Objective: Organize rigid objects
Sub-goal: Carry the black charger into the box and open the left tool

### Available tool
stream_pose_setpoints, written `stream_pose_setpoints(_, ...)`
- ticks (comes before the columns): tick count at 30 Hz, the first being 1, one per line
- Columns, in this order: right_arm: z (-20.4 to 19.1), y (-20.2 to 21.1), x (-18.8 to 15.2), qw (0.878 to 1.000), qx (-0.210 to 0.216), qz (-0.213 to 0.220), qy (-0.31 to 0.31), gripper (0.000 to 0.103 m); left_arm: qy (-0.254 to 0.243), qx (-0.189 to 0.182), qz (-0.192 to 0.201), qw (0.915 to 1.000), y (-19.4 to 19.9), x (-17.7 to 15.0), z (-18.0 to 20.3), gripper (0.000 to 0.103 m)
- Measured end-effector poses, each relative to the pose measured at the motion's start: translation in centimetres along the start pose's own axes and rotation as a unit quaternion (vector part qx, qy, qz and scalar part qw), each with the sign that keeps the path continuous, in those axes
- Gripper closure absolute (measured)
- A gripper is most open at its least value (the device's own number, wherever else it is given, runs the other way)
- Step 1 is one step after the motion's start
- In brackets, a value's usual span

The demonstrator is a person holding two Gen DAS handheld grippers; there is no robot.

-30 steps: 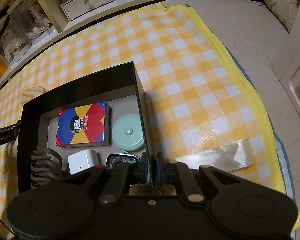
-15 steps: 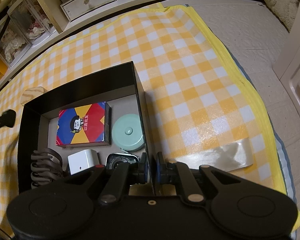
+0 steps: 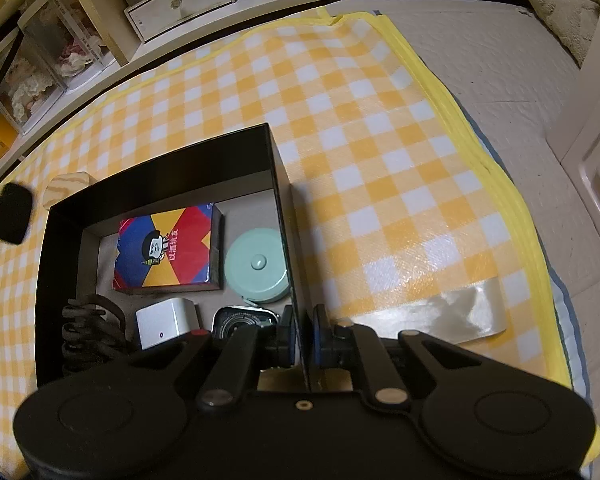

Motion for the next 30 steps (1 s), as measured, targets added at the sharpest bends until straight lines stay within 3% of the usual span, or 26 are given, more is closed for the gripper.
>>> stream_pose_setpoints(8,0.1,0.1,0.0,1.000,0.004,0.000,-0.002,0.094,0.080,-0.049,-0.024,0.9952,-5.8,1.6,4.5,0.043)
stream_pose_setpoints(15,0.1,0.1,0.0,1.000,0.008,0.000,-0.003,0.094,0.130,-0.048,-0.039,0.9895,-9.5,1.4,6.0,0.043)
stream_pose_setpoints(20,0.2,0.0,0.0,1.000,0.010,-0.001,-0.004,0.094,0.150,-0.032,-0.023,0.9878,-10.7,1.4,5.9,0.043)
stream_pose_setpoints(22,0.3,0.0,0.0,1.000,0.011,-0.001,-0.005,0.094,0.157,-0.027,-0.021,0.9870,-11.1,1.4,5.6,0.035)
stream_pose_setpoints(23,0.3,0.0,0.0,1.000,0.011,-0.001,-0.005,0.094,0.158,-0.028,-0.021,0.9869,-11.2,1.4,5.6,0.021)
stream_pose_setpoints(24,0.3,0.0,0.0,1.000,0.011,-0.001,-0.005,0.094,0.157,-0.026,-0.020,0.9870,-11.1,1.5,5.5,0.018)
stream_pose_setpoints(30,0.2,0.0,0.1,1.000,0.011,-0.001,-0.005,0.094,0.144,-0.030,-0.024,0.9888,-10.4,1.7,5.1,0.018)
Point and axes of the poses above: each gripper's, at about its wrist camera, not at the fingertips, and y roughly against the way its jaws point, z to its right, x to its top, the point moved 5 cm from there along -y, roughly the way its jaws point, and after that the axes turned 15 degrees about -y, right-handed, at the moved point
